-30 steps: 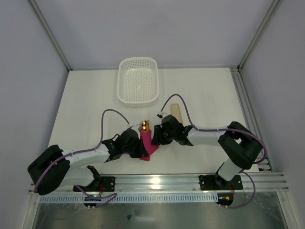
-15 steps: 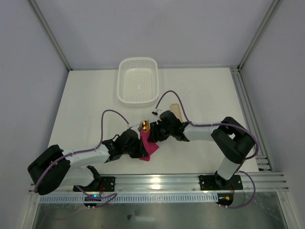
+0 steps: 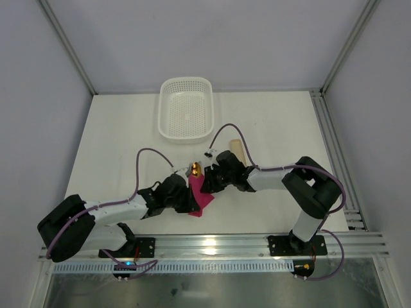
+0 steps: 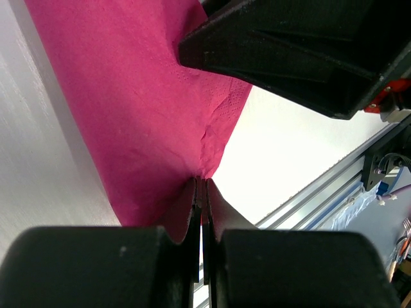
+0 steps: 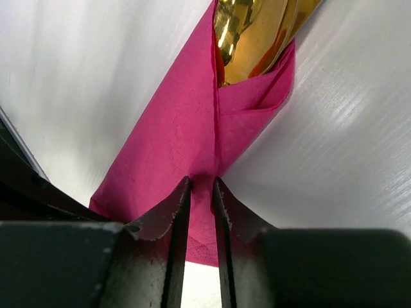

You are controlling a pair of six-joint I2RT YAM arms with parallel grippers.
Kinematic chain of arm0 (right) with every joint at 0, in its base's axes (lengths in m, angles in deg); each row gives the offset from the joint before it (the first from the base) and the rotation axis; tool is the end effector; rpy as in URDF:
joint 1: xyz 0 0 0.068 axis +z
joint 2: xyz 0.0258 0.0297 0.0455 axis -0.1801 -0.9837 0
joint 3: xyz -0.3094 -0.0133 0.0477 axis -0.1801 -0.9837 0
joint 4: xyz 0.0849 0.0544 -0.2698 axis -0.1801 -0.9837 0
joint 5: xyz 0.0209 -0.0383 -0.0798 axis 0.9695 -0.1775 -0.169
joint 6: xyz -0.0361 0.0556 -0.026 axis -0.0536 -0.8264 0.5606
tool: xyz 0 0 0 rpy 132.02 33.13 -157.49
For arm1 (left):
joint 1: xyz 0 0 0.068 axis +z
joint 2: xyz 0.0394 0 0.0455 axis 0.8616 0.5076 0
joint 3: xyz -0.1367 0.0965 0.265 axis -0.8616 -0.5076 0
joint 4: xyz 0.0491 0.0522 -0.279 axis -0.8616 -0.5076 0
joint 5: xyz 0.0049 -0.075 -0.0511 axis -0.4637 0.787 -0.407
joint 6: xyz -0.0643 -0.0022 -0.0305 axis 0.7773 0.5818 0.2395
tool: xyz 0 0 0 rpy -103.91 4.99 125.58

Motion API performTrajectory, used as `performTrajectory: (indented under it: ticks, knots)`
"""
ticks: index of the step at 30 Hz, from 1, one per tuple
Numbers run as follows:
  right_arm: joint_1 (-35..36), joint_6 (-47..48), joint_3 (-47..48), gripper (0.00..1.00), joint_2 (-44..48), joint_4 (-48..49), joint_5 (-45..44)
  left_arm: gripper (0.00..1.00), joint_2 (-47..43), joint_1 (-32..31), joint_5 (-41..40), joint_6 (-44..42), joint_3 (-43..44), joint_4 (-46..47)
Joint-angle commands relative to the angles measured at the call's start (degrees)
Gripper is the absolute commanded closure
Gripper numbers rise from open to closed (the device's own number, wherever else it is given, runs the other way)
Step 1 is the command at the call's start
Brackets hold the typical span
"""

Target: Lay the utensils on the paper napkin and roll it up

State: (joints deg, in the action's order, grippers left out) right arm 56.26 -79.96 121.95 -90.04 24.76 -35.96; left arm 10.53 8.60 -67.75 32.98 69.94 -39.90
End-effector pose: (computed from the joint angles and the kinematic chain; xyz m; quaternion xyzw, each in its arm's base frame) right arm 0.2420 0.2774 0.1371 -0.2153 0.8807 0.3572 0.2245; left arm 0.1455 -0.1903 0.1469 0.0088 0.9272 -0.3260 0.1842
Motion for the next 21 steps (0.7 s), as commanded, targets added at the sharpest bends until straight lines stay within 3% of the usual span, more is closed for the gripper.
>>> performTrajectory:
  ticks: [1, 8, 15, 21]
  knots:
    - [0.0, 0.5, -2.3, 0.77, 1.5, -2.1, -1.6, 0.99, -0.6, -0.3, -2.3, 0.8, -0.1, 0.1]
    - [0.0, 0.0, -3.2, 0.96, 1.0, -1.2, -1.9, 0.98, 0.1, -0.3, -3.5, 2.7, 1.9, -1.9]
    - [0.0, -0.3, -3.6, 0.96, 1.2, -0.5, -2.6, 0.89, -2.8, 1.2, -12.4, 5.1, 11.9, -11.2]
    - [0.0, -0.5, -4.0, 0.96, 1.5, -0.1, -2.8, 0.9, 4.0, 5.8, -12.5, 0.4, 22.8, -16.7]
